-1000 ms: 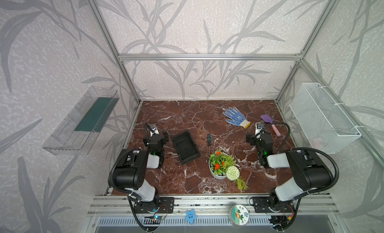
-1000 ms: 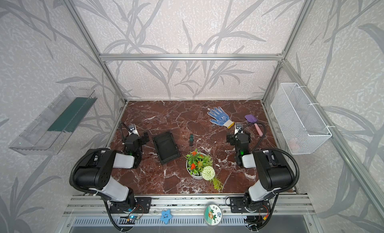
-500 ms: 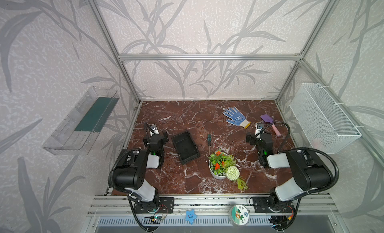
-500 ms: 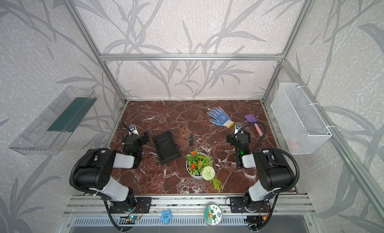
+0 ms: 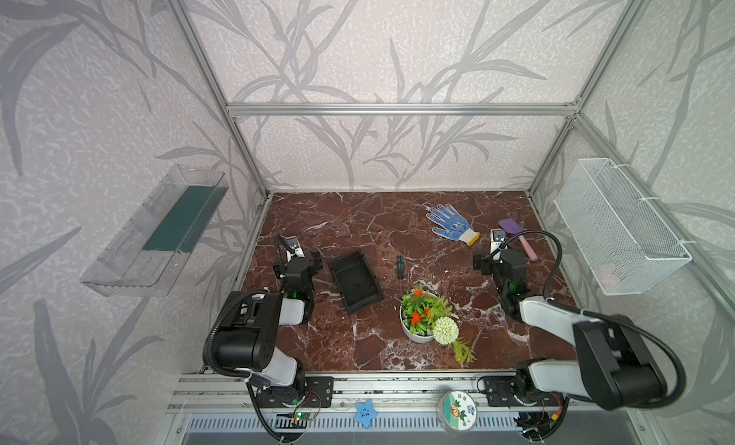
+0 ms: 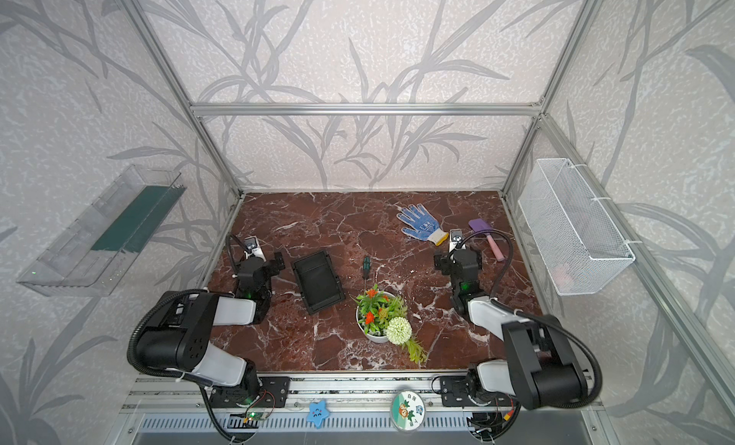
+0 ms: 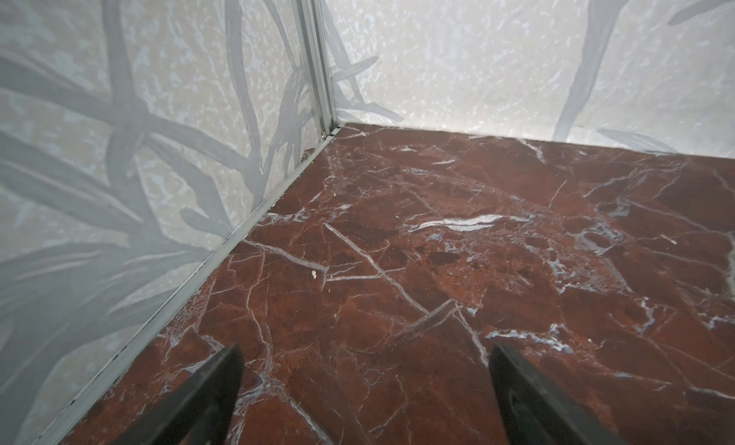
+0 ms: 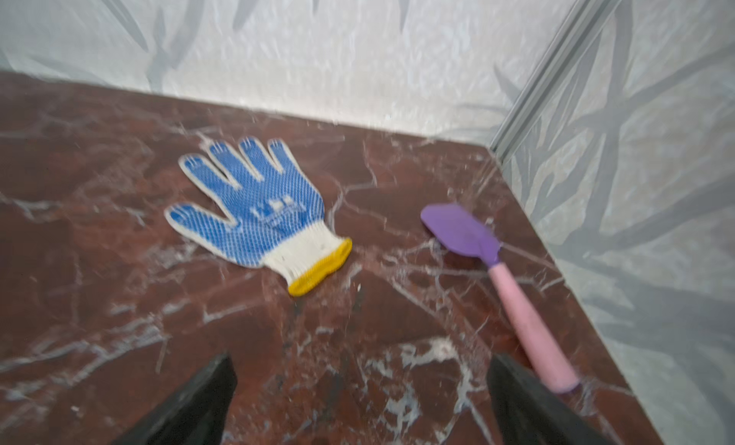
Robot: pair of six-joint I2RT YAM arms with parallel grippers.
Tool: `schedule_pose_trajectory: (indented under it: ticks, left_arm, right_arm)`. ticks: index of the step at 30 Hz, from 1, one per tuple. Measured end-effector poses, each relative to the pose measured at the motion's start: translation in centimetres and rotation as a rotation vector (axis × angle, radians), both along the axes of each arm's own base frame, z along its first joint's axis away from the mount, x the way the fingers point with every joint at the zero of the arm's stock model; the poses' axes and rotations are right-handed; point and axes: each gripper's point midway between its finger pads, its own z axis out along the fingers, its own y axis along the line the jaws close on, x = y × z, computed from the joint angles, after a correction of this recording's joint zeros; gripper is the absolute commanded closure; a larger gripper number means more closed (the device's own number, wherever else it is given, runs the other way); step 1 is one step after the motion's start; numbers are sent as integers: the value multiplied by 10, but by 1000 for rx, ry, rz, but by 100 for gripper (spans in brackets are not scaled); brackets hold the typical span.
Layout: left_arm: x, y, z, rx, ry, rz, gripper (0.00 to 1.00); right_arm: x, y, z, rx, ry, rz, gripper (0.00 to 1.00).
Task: Put the screwdriver in the bin
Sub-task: 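Reach right gripper to the green screwdriver while left gripper moves to bin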
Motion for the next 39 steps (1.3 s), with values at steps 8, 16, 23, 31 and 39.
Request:
schedule_pose_trajectory:
  ticks: [8, 16, 23, 31, 39]
  left_arm:
    - [-14, -1, 65, 9, -50, 49, 1]
    - [-40, -39, 164, -198, -335, -46, 1]
    - [-44, -124, 124, -355, -99, -300, 1]
    - [-67, -132, 97, -489, 33, -323, 1]
    - [-79, -134, 77, -551, 93, -315, 1]
  right_arm:
    - [-20, -5, 114, 274, -174, -73, 1]
    - [-15, 29, 30, 408, 131, -14, 1]
    - [23, 140, 57, 327, 248, 256, 1]
    - [23, 240, -36, 175, 592, 431, 13]
    - [-10, 284, -96, 108, 798, 499, 25]
